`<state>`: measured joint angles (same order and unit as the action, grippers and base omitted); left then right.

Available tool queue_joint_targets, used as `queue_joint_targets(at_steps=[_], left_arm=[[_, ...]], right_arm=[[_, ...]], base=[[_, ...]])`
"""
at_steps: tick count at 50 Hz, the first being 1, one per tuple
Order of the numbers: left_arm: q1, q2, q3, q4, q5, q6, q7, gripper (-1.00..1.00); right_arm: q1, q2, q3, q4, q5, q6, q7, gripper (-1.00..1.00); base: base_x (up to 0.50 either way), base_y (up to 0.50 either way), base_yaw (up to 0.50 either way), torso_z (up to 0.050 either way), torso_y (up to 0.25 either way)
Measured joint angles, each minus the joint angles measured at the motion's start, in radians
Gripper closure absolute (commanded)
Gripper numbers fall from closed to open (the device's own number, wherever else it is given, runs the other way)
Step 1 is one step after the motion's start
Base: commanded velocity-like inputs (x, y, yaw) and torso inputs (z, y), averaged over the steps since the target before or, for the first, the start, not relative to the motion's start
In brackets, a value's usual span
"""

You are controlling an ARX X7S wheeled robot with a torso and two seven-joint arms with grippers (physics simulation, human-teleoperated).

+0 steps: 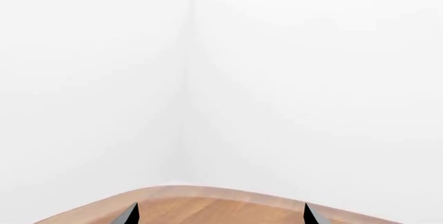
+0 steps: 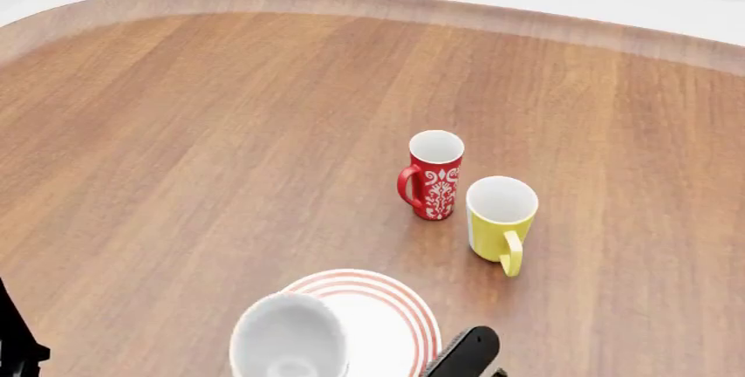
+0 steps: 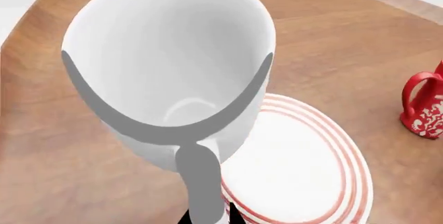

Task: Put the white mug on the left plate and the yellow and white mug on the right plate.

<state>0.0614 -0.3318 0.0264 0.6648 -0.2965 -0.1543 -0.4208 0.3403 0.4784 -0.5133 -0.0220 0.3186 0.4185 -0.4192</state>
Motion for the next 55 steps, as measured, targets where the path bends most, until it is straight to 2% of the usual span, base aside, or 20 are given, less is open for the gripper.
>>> queue_joint_targets(at_steps=[18, 35, 55], left_arm=[[0.0, -0.006, 0.0, 0.01, -0.007, -0.002, -0.008, -1.0], [0.002, -0.01, -0.004, 0.01, -0.015, 0.004, -0.015, -1.0], [0.011, -0.015, -0.003, 0.016, -0.018, 0.013, -0.022, -1.0]], right_arm=[[0.103, -0.089, 0.065, 0.147, 0.05, 0.082, 0.069, 1.0], [0.207, -0.124, 0.054, 0.253, 0.053, 0.21, 0.101, 1.0], [0.301, -0.155, 0.033, 0.357, 0.048, 0.262, 0.092, 1.0]], base=[[0.0, 0.0, 0.0, 0.0, 0.0], [0.0, 0.0, 0.0, 0.0, 0.001], [0.0, 0.0, 0.0, 0.0, 0.0]])
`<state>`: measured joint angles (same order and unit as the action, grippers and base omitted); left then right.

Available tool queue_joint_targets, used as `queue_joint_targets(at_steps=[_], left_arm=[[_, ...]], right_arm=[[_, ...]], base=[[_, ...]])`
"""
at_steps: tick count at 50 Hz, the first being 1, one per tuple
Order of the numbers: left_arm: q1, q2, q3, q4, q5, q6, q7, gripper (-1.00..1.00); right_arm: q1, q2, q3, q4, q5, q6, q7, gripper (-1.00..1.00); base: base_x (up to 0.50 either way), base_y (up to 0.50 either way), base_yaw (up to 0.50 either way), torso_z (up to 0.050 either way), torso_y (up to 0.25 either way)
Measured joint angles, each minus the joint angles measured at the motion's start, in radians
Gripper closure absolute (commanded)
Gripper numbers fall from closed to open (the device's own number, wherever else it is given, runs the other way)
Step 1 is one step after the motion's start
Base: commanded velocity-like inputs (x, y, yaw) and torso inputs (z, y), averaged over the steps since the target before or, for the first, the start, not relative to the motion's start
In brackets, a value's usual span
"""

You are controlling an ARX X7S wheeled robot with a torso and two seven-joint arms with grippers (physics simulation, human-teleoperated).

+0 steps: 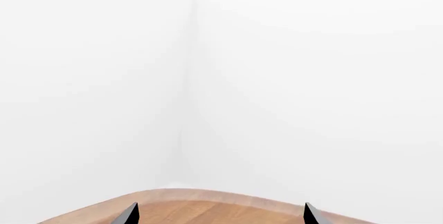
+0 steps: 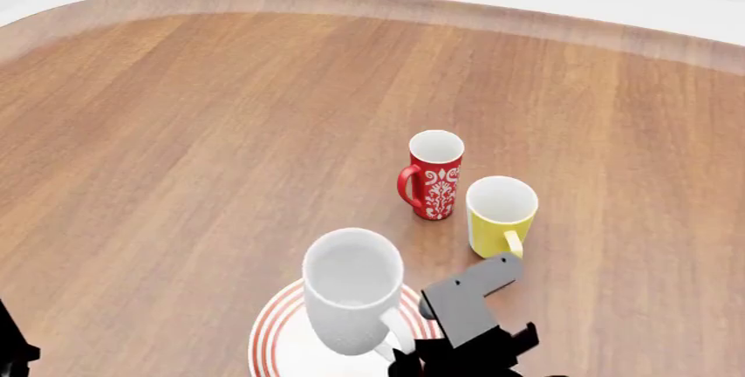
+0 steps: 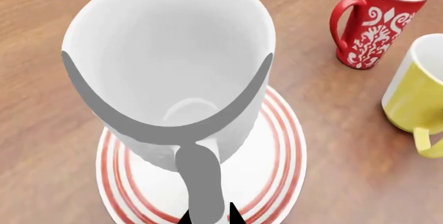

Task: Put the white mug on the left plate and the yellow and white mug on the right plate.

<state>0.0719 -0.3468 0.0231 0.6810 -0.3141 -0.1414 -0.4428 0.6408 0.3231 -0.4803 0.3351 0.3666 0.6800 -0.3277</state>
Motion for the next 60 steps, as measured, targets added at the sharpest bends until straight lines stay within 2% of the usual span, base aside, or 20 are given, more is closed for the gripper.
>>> queue_joint_targets(at_steps=[17, 45, 46, 54, 60], left_arm=[[0.005, -0.008, -0.008, 0.016, -0.011, 0.0, -0.009, -1.0], [0.017, -0.018, -0.013, 0.037, -0.021, 0.005, -0.021, -1.0], [0.017, -0.018, -0.013, 0.037, -0.021, 0.006, -0.022, -1.0], [0.018, -0.02, -0.011, 0.038, -0.02, 0.008, -0.024, -1.0], [0.018, -0.021, -0.011, 0.038, -0.021, 0.008, -0.027, -1.0]], right_arm=[[0.071, -0.046, -0.046, 0.167, -0.035, -0.026, -0.024, 1.0], [0.112, -0.093, -0.087, 0.305, -0.061, -0.085, -0.045, 1.0], [0.112, -0.094, -0.087, 0.307, -0.062, -0.086, -0.043, -1.0], [0.106, -0.088, -0.077, 0.286, -0.058, -0.09, -0.03, -1.0], [0.061, -0.049, -0.052, 0.179, -0.033, -0.063, -0.009, -1.0]], base=[[0.0, 0.0, 0.0, 0.0, 0.001], [0.0, 0.0, 0.0, 0.0, 0.0], [0.0, 0.0, 0.0, 0.0, 0.0], [0.0, 0.0, 0.0, 0.0, 0.001], [0.0, 0.0, 0.0, 0.0, 0.0]])
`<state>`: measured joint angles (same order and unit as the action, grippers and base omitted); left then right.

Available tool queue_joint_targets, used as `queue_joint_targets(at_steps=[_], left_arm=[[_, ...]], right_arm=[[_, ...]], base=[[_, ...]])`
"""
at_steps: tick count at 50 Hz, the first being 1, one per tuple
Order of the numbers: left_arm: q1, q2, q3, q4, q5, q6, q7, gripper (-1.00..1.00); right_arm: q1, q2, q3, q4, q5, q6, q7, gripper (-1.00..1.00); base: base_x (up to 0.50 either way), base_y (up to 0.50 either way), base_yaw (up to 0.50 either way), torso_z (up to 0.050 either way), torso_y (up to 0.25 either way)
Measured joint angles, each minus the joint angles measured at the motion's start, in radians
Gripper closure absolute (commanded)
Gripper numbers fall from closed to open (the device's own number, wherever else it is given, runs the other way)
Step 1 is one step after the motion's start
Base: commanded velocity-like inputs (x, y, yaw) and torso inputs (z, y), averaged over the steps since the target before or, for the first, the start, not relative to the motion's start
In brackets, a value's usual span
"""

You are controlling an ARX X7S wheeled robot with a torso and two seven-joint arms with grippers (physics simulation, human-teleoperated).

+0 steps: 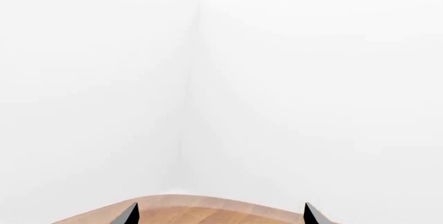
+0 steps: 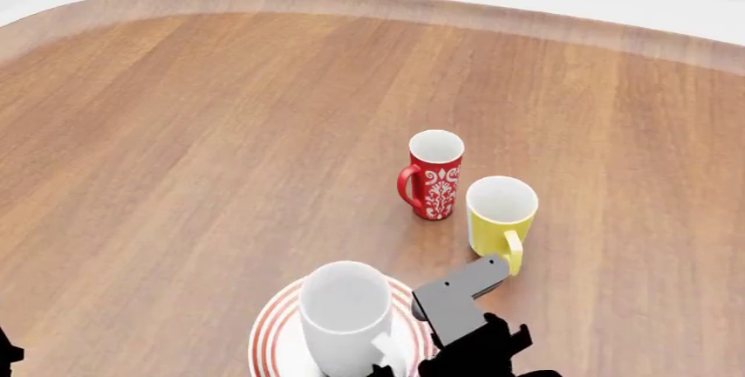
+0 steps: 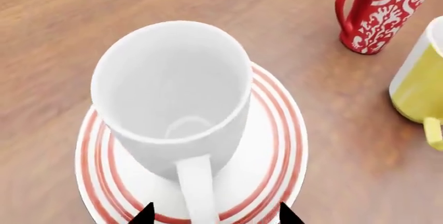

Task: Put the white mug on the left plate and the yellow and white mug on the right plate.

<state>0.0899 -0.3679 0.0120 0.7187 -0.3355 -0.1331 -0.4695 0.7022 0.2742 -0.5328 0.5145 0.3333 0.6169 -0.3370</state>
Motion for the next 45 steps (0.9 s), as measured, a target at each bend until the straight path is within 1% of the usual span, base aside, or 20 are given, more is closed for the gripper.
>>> queue_joint_targets(at_steps=[15, 22, 32, 45], left_arm=[[-0.01, -0.005, 0.008, 0.0, 0.0, -0.006, -0.004, -1.0], [-0.016, -0.008, 0.009, -0.002, -0.003, -0.008, -0.005, -1.0], [-0.016, -0.013, 0.006, 0.003, -0.008, -0.009, -0.008, -1.0], [-0.011, -0.017, 0.007, 0.011, -0.011, -0.007, -0.013, -1.0]], right_arm=[[-0.183, 0.151, 0.152, -0.429, 0.126, 0.097, 0.094, -1.0], [-0.248, 0.193, 0.24, -0.606, 0.179, 0.094, 0.138, -1.0], [-0.311, 0.185, 0.339, -0.722, 0.199, -0.007, 0.187, -1.0], [-0.288, 0.12, 0.425, -0.721, 0.189, -0.081, 0.296, -1.0]], base=[[0.0, 0.0, 0.0, 0.0, 0.0], [0.0, 0.0, 0.0, 0.0, 0.0], [0.0, 0.0, 0.0, 0.0, 0.0], [0.0, 0.0, 0.0, 0.0, 0.0]])
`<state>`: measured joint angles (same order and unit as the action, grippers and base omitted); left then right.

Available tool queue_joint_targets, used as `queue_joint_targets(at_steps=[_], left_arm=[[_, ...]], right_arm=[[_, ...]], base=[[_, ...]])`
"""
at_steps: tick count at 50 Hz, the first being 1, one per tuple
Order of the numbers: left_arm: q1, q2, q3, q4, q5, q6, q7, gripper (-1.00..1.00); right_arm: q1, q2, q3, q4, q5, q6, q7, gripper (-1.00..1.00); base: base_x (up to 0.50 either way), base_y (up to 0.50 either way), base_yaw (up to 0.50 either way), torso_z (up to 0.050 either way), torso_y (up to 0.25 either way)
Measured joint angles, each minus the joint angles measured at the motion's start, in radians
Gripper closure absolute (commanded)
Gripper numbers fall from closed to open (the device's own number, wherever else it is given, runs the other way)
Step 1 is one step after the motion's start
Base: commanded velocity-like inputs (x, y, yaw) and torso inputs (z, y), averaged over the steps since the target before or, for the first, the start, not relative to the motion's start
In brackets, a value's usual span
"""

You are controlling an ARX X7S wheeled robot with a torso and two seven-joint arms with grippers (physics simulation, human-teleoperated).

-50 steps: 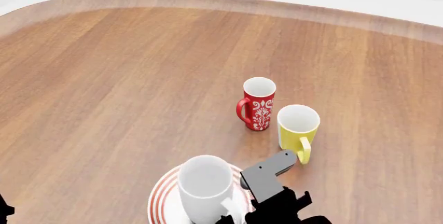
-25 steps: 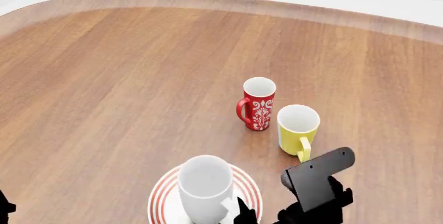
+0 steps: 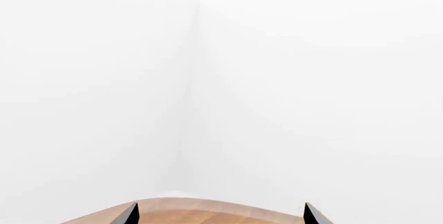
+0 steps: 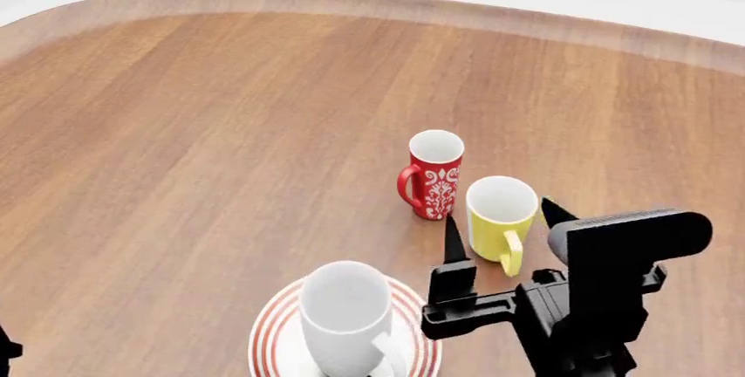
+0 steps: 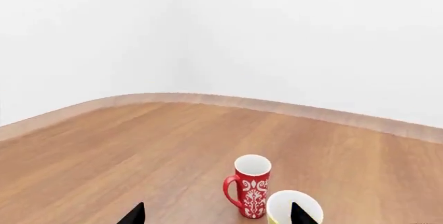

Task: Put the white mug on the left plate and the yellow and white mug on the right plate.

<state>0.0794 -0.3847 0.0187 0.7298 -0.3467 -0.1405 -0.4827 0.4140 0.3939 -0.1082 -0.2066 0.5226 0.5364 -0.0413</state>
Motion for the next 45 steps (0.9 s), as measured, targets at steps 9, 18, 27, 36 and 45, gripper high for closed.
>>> queue_joint_targets(at_steps=[9, 18, 27, 36, 45], left_arm=[[0.003, -0.002, 0.005, 0.006, 0.001, 0.0, -0.003, -1.0], [0.004, -0.004, 0.007, 0.007, 0.0, 0.002, -0.005, -1.0], [0.001, -0.005, 0.007, 0.006, -0.004, 0.009, -0.004, -1.0], [-0.004, -0.01, 0.008, -0.004, -0.006, 0.025, 0.005, -1.0], [0.003, -0.017, 0.023, 0.001, 0.002, 0.04, 0.02, -1.0]], right_arm=[[0.034, -0.039, 0.016, 0.061, -0.035, -0.025, 0.068, -1.0], [0.026, -0.053, 0.018, 0.072, -0.088, -0.042, 0.141, -1.0], [0.071, -0.059, 0.002, 0.117, -0.122, -0.042, 0.163, -1.0], [0.29, -0.108, -0.062, 0.428, -0.194, -0.105, 0.129, -1.0], [0.516, -0.173, -0.108, 0.826, -0.253, -0.222, 0.085, -1.0]], base=[[0.0, 0.0, 0.0, 0.0, 0.0], [0.0, 0.0, 0.0, 0.0, 0.0], [0.0, 0.0, 0.0, 0.0, 0.0], [0.0, 0.0, 0.0, 0.0, 0.0], [0.0, 0.0, 0.0, 0.007, -0.125]])
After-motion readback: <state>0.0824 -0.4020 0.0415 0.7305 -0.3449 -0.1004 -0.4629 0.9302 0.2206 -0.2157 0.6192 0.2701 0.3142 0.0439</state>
